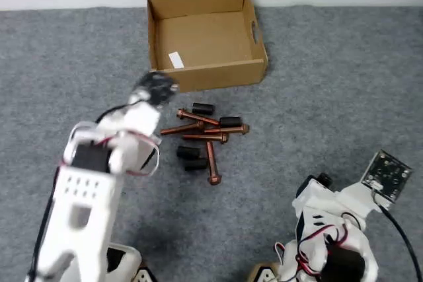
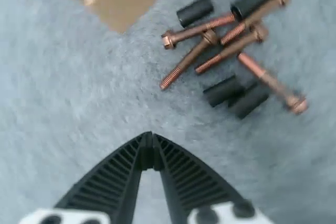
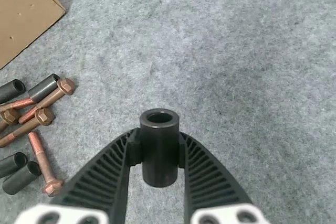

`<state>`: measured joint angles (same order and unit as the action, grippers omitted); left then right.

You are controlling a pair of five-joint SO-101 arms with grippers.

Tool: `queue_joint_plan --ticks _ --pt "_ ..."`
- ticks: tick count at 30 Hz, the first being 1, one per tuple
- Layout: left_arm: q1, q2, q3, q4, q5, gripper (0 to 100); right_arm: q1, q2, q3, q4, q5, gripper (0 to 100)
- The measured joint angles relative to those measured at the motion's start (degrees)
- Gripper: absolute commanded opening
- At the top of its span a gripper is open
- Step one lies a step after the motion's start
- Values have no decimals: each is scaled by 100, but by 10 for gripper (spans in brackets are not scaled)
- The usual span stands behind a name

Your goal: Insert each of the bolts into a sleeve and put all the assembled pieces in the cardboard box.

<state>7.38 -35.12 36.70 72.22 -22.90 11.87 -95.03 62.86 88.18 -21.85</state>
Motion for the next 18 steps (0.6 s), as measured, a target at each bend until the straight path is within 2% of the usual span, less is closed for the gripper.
queue_joint_plan --ticks 2,4,8,10,13,18 --pt "0 580 -220 -158 -914 6 0 0 0 0 0 8" --pt "0 1143 -466 -299 -1459 6 0 0 0 0 0 8" --pt "26 2295 -1231 -360 -1705 11 149 0 0 0 0 8" --pt "26 2954 -1776 -202 -1741 47 211 0 0 0 0 8" --pt "62 3930 -2760 422 -1767 126 211 0 0 0 0 8" --pt "352 5495 -4457 1574 -1952 137 211 0 0 0 0 8"
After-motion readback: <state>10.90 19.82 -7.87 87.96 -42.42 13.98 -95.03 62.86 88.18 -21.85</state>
